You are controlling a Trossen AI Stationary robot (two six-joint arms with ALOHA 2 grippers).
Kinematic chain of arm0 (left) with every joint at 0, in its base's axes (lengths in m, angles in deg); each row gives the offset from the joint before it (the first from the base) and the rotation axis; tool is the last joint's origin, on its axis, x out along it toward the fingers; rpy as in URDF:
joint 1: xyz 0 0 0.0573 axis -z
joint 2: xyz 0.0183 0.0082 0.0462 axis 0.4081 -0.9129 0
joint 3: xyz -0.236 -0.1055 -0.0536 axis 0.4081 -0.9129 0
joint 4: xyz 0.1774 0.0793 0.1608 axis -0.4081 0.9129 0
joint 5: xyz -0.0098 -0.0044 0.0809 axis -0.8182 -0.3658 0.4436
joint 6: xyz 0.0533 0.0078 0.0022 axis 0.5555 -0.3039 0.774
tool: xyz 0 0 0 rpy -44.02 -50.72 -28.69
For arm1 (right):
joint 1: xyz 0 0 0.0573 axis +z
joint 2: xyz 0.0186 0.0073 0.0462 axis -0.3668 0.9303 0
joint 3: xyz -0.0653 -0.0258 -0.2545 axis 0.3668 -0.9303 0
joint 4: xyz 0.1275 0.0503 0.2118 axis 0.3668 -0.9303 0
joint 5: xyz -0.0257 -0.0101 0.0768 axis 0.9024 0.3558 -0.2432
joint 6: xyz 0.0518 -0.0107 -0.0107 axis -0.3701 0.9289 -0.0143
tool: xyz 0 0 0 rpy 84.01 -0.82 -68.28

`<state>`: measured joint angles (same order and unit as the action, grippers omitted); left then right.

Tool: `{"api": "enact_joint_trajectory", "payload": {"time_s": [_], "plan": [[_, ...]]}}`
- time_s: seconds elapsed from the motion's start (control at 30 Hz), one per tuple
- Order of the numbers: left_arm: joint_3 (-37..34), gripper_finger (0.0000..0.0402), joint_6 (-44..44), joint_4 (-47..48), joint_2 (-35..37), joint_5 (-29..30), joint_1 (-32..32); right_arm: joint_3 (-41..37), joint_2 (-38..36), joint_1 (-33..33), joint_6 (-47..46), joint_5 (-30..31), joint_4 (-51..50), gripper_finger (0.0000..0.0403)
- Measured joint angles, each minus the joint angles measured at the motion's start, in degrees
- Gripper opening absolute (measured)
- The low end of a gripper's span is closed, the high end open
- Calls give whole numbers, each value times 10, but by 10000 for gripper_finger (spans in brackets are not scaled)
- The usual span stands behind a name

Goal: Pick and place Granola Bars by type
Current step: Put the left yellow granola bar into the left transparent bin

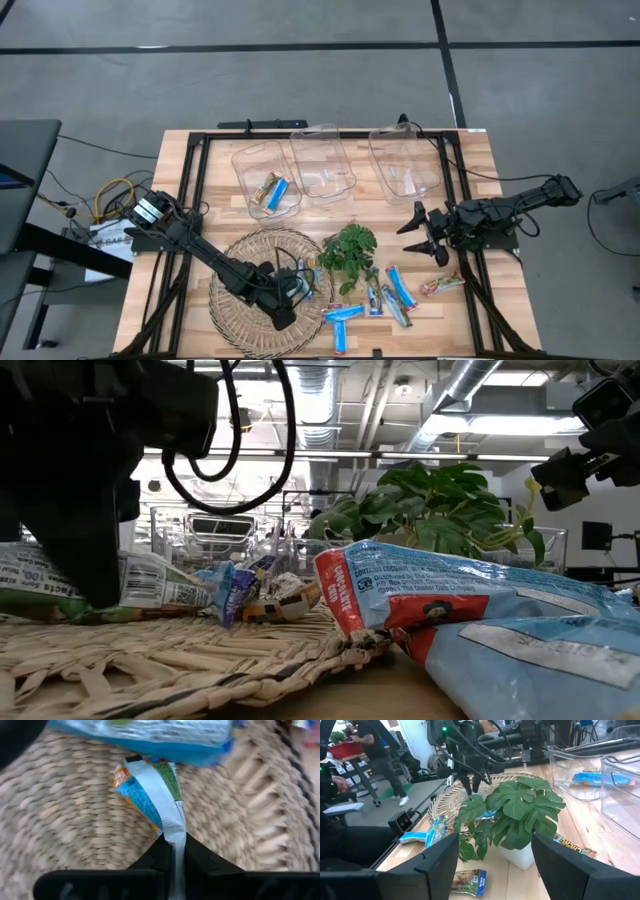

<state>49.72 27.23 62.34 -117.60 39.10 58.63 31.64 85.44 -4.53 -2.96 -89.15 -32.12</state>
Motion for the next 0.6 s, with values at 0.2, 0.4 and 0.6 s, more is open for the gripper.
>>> {"api": "enact_joint_trajectory", "payload": {"time_s": [0.2, 0.4, 0.6], "plan": [[0, 31, 69, -64, 23, -44, 0, 0, 0, 0, 0, 0, 0, 244], [0, 39, 179, -113, 68, -66, -5, 0, 0, 0, 0, 0, 0, 244], [0, 32, 305, -125, 125, -52, -48, 0, 0, 0, 0, 0, 0, 244]]}}
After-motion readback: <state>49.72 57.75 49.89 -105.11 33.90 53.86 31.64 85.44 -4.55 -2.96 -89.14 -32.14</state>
